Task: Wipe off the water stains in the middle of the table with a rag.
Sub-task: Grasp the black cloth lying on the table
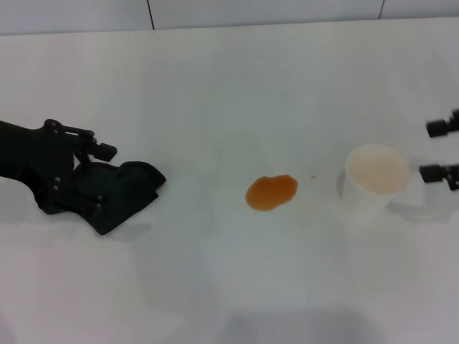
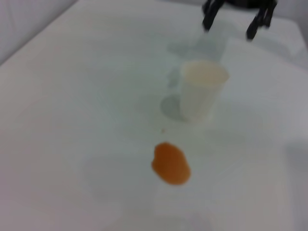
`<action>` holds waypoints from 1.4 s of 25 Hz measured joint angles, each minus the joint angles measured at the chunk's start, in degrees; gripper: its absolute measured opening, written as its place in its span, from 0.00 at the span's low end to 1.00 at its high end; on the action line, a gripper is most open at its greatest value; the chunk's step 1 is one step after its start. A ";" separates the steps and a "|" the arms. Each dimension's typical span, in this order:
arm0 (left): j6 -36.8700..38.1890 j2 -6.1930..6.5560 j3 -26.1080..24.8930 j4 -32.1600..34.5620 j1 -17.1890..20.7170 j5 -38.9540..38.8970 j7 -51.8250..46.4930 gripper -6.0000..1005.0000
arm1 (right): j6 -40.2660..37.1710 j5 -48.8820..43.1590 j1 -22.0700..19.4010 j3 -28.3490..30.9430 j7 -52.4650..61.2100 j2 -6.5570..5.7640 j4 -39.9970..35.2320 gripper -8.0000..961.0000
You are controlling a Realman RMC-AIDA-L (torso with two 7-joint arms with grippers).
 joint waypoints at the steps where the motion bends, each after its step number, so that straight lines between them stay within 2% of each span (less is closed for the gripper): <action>1: -0.12 0.01 0.00 0.32 -0.16 0.77 -0.39 0.84 | -0.35 -0.08 0.71 -0.05 0.40 0.03 -0.50 0.86; 4: -1.21 -0.02 -0.01 1.69 -0.45 3.28 -1.46 0.84 | -0.86 -0.93 3.35 -0.67 1.83 0.31 -1.66 0.86; 11: -5.77 -0.92 0.44 3.80 -0.57 8.45 -2.89 0.84 | -0.87 -6.23 8.37 -3.13 3.21 3.31 -2.01 0.86; 13: -6.71 -1.43 0.48 3.81 -0.58 9.67 -2.88 0.84 | -0.63 -8.62 9.30 -3.44 3.38 4.41 -2.05 0.86; 16: -9.67 -2.92 1.19 3.67 -0.60 13.11 -2.55 0.84 | -0.49 -11.42 10.35 -3.45 3.81 5.44 -2.28 0.86; 20: -13.26 -5.12 2.97 3.45 -0.45 18.51 -2.45 0.84 | 0.26 -13.31 10.80 -3.52 4.58 5.79 -2.55 0.86; 22: -14.05 -5.67 3.80 3.45 -0.19 19.30 -2.51 0.84 | 0.68 -13.35 10.59 -3.54 4.56 5.84 -2.84 0.86; 35: -18.18 -5.77 4.82 0.56 0.59 19.16 -2.24 0.83 | 2.33 -13.03 10.36 -3.54 4.16 6.49 -3.03 0.86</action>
